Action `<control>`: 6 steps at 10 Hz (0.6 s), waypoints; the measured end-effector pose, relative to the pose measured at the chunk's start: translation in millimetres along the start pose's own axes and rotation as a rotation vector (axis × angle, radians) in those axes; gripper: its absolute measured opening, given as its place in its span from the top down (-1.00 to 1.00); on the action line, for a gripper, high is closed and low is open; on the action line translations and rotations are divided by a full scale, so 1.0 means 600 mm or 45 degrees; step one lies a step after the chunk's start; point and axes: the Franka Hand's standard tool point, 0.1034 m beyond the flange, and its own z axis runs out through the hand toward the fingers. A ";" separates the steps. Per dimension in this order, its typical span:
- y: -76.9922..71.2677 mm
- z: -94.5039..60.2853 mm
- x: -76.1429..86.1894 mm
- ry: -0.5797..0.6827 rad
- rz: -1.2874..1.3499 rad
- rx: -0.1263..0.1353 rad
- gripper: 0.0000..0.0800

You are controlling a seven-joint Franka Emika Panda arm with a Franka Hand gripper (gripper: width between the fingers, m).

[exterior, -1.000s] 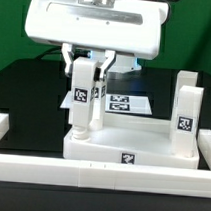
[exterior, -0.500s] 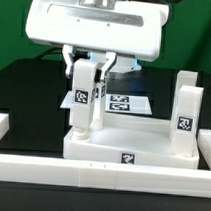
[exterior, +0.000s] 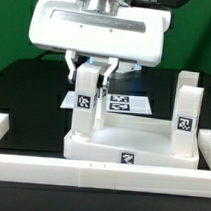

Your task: Assemble desk

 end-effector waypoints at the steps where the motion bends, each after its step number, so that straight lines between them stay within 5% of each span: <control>1: 0.001 0.002 -0.002 0.015 -0.004 -0.007 0.27; 6: 0.001 0.001 -0.004 0.052 -0.011 -0.016 0.27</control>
Offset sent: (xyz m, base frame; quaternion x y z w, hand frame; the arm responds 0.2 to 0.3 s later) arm -0.0054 0.0031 -0.0063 0.0122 0.0127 0.0005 0.9998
